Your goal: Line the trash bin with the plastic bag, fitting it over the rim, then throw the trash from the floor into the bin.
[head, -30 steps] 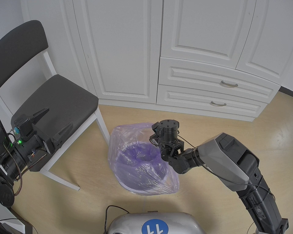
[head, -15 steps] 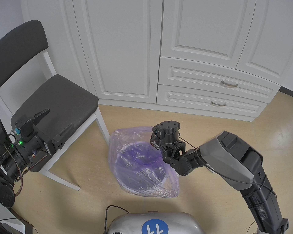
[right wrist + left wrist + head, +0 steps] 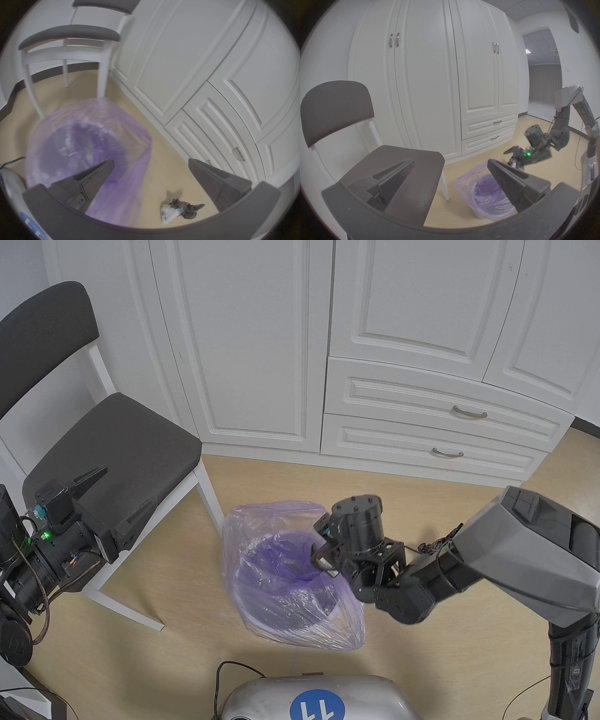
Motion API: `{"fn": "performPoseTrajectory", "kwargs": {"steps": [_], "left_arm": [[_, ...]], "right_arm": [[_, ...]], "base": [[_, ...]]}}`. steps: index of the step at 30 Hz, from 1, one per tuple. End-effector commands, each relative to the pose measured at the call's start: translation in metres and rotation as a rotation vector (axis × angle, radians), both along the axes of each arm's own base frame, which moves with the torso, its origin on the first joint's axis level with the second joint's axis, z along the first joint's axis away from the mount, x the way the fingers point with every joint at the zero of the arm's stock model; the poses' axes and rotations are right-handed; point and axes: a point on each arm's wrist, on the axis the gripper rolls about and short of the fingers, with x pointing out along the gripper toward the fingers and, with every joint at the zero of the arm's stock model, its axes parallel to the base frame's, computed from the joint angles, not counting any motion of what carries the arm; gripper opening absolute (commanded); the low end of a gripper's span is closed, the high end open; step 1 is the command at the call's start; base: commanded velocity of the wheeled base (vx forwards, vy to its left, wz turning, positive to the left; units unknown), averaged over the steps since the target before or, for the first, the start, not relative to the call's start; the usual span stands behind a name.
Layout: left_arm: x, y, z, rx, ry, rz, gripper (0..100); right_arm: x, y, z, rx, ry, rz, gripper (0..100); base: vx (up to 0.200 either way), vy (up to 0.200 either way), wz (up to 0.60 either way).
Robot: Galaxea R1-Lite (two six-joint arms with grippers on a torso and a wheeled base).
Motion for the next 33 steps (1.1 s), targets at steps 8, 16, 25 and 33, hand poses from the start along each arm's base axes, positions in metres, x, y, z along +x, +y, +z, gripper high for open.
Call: {"fn": "performPoseTrajectory", "kwargs": {"steps": [8, 16, 25, 33], "left_arm": [[-0.002, 0.0, 0.002, -0.002, -0.012, -0.002, 100], [-0.003, 0.0, 0.003, -0.002, -0.021, -0.002, 100], [-0.003, 0.0, 0.003, -0.002, -0.021, -0.002, 100], [-0.002, 0.0, 0.003, -0.003, -0.021, -0.002, 100]], "right_arm": [[-0.043, 0.044, -0.064, -0.098, 0.099, 0.127, 100], [-0.039, 0.046, -0.087, -0.137, 0.114, 0.078, 100], [-0.078, 0.04, -0.088, -0.194, 0.164, 0.145, 100], [-0.051, 0.058, -0.027, 0.013, 0.015, 0.113, 100]], "base": [[0.0, 0.0, 0.0], [0.0, 0.0, 0.0], [0.0, 0.0, 0.0], [0.0, 0.0, 0.0]]}}
